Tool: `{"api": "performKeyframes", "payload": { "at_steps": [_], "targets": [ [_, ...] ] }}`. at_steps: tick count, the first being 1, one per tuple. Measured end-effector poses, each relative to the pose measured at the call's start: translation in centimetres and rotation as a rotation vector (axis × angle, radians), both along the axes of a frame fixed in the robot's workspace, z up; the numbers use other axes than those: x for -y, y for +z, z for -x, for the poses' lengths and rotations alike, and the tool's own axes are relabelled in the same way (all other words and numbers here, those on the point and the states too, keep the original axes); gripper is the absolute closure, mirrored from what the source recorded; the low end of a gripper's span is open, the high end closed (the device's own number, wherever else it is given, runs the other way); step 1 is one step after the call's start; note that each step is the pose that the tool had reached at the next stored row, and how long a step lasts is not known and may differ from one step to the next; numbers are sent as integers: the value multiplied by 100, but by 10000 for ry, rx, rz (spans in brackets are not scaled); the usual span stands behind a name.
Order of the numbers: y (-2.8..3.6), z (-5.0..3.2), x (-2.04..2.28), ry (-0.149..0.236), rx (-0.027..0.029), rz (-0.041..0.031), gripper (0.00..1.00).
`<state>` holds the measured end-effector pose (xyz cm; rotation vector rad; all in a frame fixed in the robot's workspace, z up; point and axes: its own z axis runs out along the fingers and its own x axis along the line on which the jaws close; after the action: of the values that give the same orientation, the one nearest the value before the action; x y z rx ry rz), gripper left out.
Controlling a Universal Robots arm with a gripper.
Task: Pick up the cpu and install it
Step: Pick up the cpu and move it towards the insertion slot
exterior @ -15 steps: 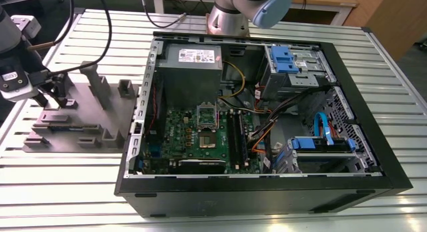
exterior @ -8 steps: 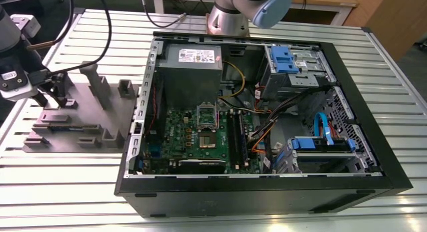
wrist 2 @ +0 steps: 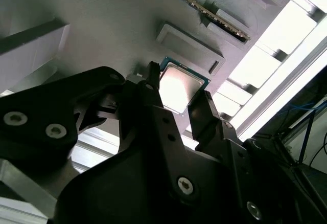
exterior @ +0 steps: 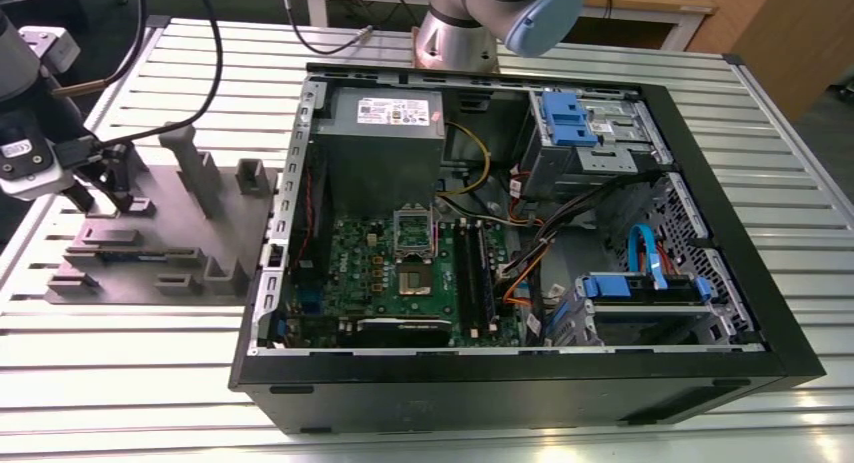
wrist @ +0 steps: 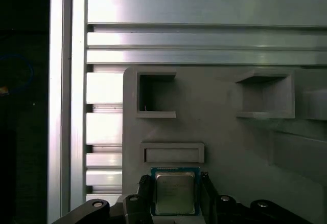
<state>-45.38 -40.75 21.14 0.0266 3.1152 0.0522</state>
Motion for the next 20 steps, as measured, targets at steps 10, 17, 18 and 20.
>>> {"api": "performKeyframes", "payload": {
  "at_steps": [10, 17, 18, 20],
  "targets": [
    [22, 0, 0, 0, -5, 3, 53],
    [79, 0, 0, 0, -1, 1, 53],
    [90, 0, 0, 0, -2, 1, 53],
    [114, 0, 0, 0, -1, 1, 53]
  ]
}}
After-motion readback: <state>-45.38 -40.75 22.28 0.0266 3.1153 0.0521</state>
